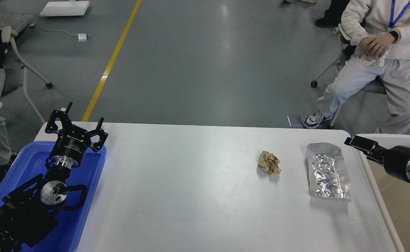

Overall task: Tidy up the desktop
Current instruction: 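Lower the right gripper to the silver foil wrapper's near edge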

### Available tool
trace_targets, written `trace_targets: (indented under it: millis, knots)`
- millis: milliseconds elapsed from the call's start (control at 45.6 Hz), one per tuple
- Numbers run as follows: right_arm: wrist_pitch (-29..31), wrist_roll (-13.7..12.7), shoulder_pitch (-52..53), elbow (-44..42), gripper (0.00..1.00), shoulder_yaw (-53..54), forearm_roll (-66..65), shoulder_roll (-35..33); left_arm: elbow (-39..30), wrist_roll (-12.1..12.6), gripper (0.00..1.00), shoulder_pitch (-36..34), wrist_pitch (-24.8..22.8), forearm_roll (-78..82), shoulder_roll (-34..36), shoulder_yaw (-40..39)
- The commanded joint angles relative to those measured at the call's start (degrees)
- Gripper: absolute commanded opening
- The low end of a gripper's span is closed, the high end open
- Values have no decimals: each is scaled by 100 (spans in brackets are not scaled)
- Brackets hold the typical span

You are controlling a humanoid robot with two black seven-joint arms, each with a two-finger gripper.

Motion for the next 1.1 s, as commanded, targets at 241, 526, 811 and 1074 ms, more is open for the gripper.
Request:
trace_targets:
  millis: [241,526,811,1074]
  knots:
    - [-885,-16,-593,-1049,100,-770,-616,981,-3,0,100,0,0,0,0,2]
    - [-885,-16,-751,-1259,99,-770,-581,1052,-3,0,100,0,0,0,0,2]
    - [-938,28,-962,-1779,100,-770,-581,1579,-3,0,100,0,0,0,0,2]
    - [-1025,37,-1006,-1788,100,-770,-590,1588,-3,0,100,0,0,0,0,2]
